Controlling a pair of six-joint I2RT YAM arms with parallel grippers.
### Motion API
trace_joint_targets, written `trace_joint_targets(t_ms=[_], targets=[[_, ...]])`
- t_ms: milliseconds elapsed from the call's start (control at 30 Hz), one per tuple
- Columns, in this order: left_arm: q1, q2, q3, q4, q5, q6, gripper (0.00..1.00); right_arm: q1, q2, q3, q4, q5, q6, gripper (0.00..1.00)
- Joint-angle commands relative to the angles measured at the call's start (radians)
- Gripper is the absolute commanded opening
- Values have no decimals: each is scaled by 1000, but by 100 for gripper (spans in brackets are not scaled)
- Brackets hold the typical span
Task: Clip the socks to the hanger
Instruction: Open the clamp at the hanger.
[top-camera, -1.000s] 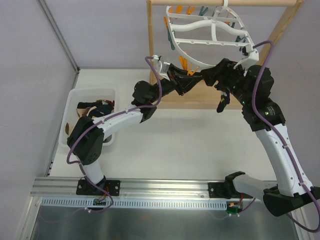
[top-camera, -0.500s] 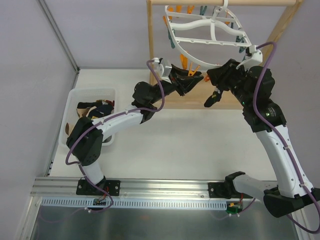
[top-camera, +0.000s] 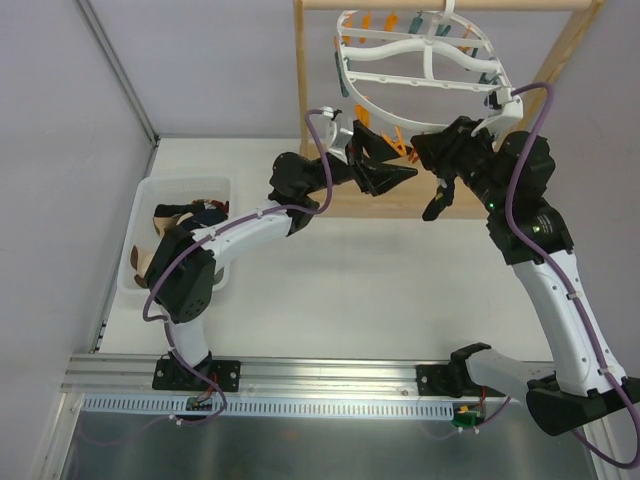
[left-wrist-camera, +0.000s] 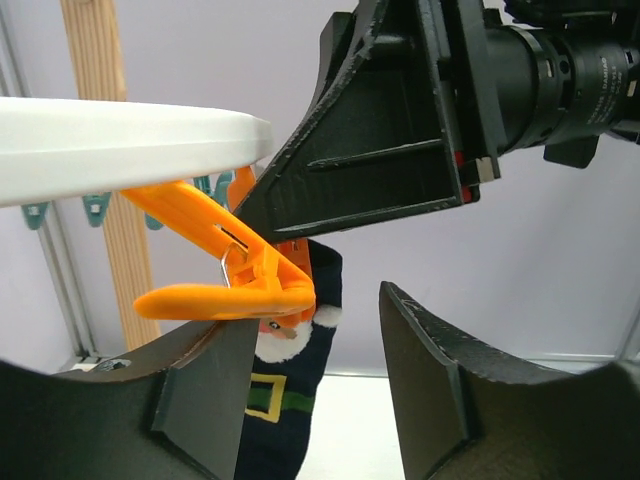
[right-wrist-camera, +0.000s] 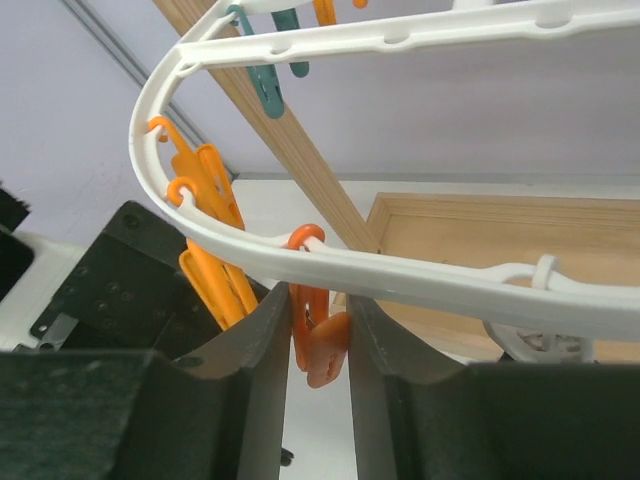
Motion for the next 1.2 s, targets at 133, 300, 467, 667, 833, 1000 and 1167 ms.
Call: trace_joint_targets(t_ms=[133, 300, 467, 667, 833, 1000, 1167], targets=[[12, 45, 88, 58, -4, -209, 58, 1, -29, -36, 110, -119, -14, 25], [21, 52, 83, 131, -18, -318, 58, -2, -26, -42, 125, -142, -12, 25], [44, 77, 92, 172, -21, -415, 50, -7, -29, -45, 136, -154, -17, 24], [64, 103, 109, 184, -14, -470, 32, -10, -17, -37, 138, -180, -7, 24], [63, 77, 93, 128, -6, -392, 15, -10, -6, -7, 104, -171, 0, 40], [53, 0, 19, 65, -61, -211, 13, -8, 6, 33, 23, -115, 22, 63], [-6, -95, -53, -58, -167, 85, 13, -10, 0, 61, -34, -4, 42, 67]])
